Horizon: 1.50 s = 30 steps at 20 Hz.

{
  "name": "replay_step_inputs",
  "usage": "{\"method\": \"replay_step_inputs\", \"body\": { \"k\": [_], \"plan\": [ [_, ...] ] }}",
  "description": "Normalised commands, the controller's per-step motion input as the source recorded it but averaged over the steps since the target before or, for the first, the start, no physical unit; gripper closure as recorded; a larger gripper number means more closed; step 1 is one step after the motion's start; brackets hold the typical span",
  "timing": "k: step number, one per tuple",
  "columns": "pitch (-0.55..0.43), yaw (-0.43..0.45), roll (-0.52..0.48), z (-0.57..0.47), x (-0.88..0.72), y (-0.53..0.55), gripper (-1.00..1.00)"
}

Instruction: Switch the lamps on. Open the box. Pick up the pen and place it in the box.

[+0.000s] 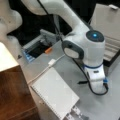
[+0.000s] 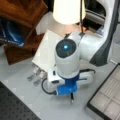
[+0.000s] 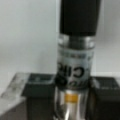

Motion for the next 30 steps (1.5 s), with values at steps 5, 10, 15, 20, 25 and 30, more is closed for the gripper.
{"method": "replay_step_inputs", "body": {
  "k": [5,10,15,20,25,30],
  "plan": [
    [0.056,-0.104,-0.248,0.41,-0.08,0.13,1.0],
    [0.05,-0.282,-0.266,0.42,-0.04,0.11,1.0],
    [0.011,-0.465,-0.293,0.4,-0.1,0.25,1.0],
    [0.103,-0.427,-0.258,0.32,-0.18,0.37,1.0],
    [0.134,-0.323,-0.12,0.16,-0.08,0.36,1.0],
    [0.109,-0.255,-0.035,0.09,0.03,0.33,1.0]
  ]
}}
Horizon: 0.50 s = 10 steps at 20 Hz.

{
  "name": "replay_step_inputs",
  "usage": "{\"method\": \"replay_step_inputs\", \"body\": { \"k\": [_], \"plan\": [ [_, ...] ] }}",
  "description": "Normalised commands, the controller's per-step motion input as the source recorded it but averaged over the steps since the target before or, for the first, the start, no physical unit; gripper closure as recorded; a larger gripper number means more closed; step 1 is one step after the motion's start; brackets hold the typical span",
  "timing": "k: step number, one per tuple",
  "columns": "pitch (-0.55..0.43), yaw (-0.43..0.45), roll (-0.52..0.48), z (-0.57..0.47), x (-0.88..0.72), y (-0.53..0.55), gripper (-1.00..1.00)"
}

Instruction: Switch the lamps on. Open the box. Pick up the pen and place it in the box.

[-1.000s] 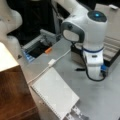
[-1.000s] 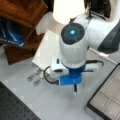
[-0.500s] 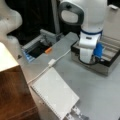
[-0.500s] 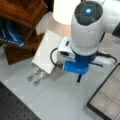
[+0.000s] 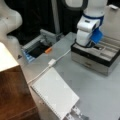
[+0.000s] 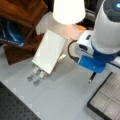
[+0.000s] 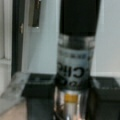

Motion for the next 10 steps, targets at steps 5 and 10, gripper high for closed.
{"method": "replay_step_inputs", "body": {
  "k": [5,10],
  "plan": [
    [0.09,-0.209,-0.015,0.05,0.13,0.36,1.0],
    [0.074,-0.205,0.018,0.02,0.21,0.4,1.0]
  ]
}}
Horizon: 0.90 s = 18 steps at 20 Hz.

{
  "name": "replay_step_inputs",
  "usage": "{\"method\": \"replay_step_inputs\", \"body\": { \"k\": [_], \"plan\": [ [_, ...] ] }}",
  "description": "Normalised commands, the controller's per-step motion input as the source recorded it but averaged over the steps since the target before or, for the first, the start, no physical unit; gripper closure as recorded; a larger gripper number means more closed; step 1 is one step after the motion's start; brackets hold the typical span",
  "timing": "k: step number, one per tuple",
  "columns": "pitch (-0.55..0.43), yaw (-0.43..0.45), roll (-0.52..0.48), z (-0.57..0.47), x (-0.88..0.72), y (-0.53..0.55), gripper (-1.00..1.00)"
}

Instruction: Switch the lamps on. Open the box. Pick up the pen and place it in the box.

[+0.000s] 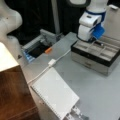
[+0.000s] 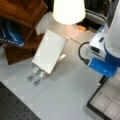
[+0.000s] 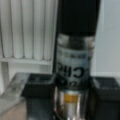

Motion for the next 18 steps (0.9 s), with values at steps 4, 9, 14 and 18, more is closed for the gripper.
{"method": "replay_step_inputs", "body": {
  "k": [4,9,14,18],
  "plan": [
    [0.081,-0.175,0.033,-0.01,0.27,0.35,1.0],
    [0.086,-0.164,0.022,-0.02,0.28,0.33,1.0],
    [0.073,-0.163,0.017,-0.04,0.29,0.31,1.0],
    [0.075,-0.193,0.001,-0.08,0.29,0.37,1.0]
  ]
}}
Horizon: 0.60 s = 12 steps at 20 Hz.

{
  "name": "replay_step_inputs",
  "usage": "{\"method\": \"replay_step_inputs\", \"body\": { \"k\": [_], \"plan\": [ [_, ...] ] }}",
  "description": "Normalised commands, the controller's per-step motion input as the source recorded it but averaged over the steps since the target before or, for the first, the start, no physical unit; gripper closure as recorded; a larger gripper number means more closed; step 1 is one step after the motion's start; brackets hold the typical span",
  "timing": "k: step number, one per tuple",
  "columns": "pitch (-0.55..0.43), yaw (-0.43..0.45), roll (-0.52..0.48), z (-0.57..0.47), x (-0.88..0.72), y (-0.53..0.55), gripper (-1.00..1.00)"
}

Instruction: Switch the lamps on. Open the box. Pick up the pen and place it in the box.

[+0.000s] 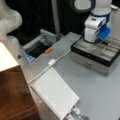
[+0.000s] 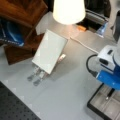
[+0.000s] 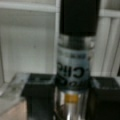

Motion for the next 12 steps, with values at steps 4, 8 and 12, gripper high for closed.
{"method": "replay_step_inputs", "body": {
  "k": [4,8,12],
  "plan": [
    [0.094,-0.151,-0.031,-0.04,0.2,0.3,1.0],
    [0.112,-0.127,-0.045,-0.01,0.07,0.23,1.0],
    [0.093,-0.142,-0.042,-0.04,-0.02,0.17,1.0]
  ]
}}
